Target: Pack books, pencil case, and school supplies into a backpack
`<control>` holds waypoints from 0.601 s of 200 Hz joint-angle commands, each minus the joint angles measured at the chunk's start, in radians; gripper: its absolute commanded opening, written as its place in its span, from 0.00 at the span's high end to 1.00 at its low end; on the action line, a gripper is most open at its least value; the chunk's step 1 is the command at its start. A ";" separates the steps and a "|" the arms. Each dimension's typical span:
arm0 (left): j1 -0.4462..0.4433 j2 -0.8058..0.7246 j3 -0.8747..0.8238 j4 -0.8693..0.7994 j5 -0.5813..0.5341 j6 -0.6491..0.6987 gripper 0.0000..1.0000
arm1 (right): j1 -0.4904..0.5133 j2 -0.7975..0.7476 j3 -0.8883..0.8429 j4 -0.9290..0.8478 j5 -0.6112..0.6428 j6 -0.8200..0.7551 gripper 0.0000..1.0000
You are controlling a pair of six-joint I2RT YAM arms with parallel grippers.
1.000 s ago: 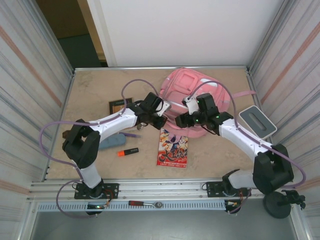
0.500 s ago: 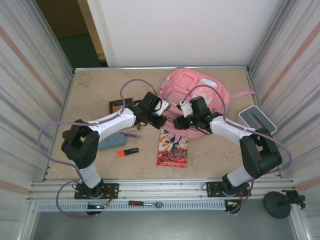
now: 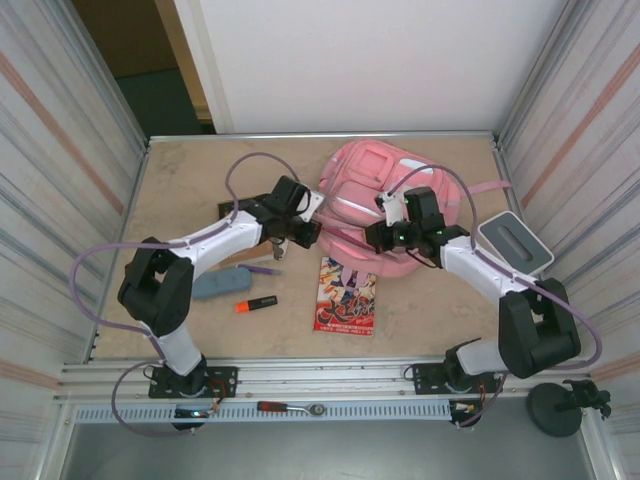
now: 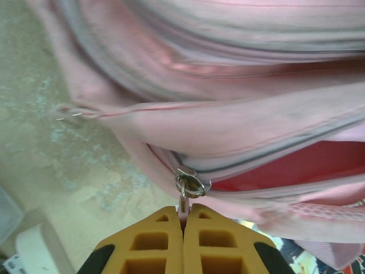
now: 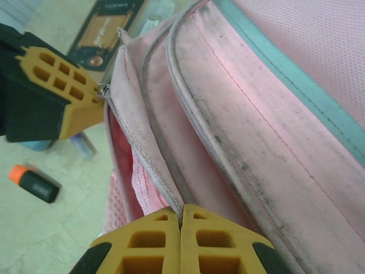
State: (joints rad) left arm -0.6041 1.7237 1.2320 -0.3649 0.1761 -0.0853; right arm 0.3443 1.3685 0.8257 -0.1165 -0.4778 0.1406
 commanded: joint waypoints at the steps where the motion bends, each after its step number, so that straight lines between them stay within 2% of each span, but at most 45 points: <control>1: 0.084 -0.032 0.001 -0.028 -0.107 -0.007 1.00 | -0.054 -0.066 -0.012 -0.065 -0.029 0.064 1.00; 35: 0.148 0.010 0.042 -0.020 -0.095 -0.005 1.00 | -0.119 -0.106 -0.011 -0.059 -0.146 0.111 1.00; 60: 0.178 0.044 0.086 -0.009 -0.061 -0.002 1.00 | -0.139 -0.129 0.003 -0.083 -0.188 0.117 1.00; 120: 0.222 0.138 0.168 0.052 0.073 -0.029 1.00 | -0.233 -0.146 0.016 -0.080 -0.350 0.158 1.00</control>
State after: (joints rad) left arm -0.4503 1.8217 1.3457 -0.3309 0.3012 -0.0860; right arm 0.1612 1.2686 0.8215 -0.1654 -0.7666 0.2588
